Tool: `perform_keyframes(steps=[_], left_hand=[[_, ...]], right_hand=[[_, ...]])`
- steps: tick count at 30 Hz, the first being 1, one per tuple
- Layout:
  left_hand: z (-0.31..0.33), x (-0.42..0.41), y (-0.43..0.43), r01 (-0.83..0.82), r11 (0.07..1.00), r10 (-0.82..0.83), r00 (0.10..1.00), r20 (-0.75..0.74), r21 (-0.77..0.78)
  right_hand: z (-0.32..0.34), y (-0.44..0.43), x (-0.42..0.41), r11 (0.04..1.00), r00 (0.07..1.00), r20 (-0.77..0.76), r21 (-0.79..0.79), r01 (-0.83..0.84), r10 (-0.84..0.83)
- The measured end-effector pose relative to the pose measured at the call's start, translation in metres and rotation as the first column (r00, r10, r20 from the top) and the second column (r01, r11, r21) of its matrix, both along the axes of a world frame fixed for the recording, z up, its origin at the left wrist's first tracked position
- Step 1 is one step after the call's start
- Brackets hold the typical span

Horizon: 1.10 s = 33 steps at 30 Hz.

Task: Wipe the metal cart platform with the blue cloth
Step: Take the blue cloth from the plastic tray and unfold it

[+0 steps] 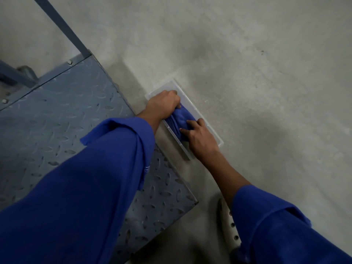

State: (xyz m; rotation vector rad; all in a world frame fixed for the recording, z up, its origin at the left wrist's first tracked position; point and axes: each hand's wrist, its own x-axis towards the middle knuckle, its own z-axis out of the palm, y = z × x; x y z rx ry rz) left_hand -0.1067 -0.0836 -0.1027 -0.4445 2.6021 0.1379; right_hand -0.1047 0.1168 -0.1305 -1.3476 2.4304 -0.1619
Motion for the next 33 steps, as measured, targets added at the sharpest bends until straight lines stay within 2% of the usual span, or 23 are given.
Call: perform_keyframes(steps=[4,8,11,15,19,22,25,27,31,33], left_hand=[[0.021,0.004,0.005,-0.031,0.995,0.034,0.999,-0.027,0.097],[0.069,0.019,0.015,0.047,0.991,-0.035,0.995,-0.099,0.128],[0.118,0.042,0.014,0.105,0.991,-0.081,0.962,-0.262,0.078],[0.181,0.083,0.004,0.234,0.967,-0.256,0.856,-0.45,-0.105],[0.246,0.131,-0.005,0.247,0.96,-0.281,0.849,-0.448,-0.134],[0.274,0.166,-0.008,0.254,0.958,-0.288,0.856,-0.429,-0.136],[0.269,0.197,-0.005,0.24,0.964,-0.267,0.876,-0.402,-0.118],[0.243,0.209,-0.004,0.179,0.98,-0.198,0.906,-0.375,-0.084],[0.178,0.238,-0.011,0.004,0.999,0.001,0.99,-0.144,0.032],[0.161,0.248,-0.007,-0.059,0.998,0.06,0.986,-0.156,0.01]], right_hand=[[0.009,0.001,-0.001,0.999,1.0,-0.028,-0.033,-0.016,0.015],[0.031,0.011,-0.002,0.98,0.997,-0.072,-0.197,0.003,-0.018],[0.051,0.015,0.006,0.899,0.981,-0.112,-0.428,0.094,-0.156],[0.108,0.013,0.042,0.753,0.967,-0.13,-0.652,0.082,-0.217],[0.168,0.016,0.097,0.638,0.972,-0.057,-0.763,0.105,-0.227],[0.194,0.021,0.14,0.629,0.974,-0.043,-0.77,0.11,-0.223],[0.195,0.025,0.172,0.635,0.986,-0.01,-0.766,0.101,-0.168],[0.176,0.023,0.18,0.691,0.991,0.034,-0.713,0.117,-0.133],[0.13,0.017,0.187,0.884,0.998,0.054,-0.464,0.059,-0.039],[0.125,0.019,0.187,0.917,0.999,0.021,-0.397,0.045,-0.041]])
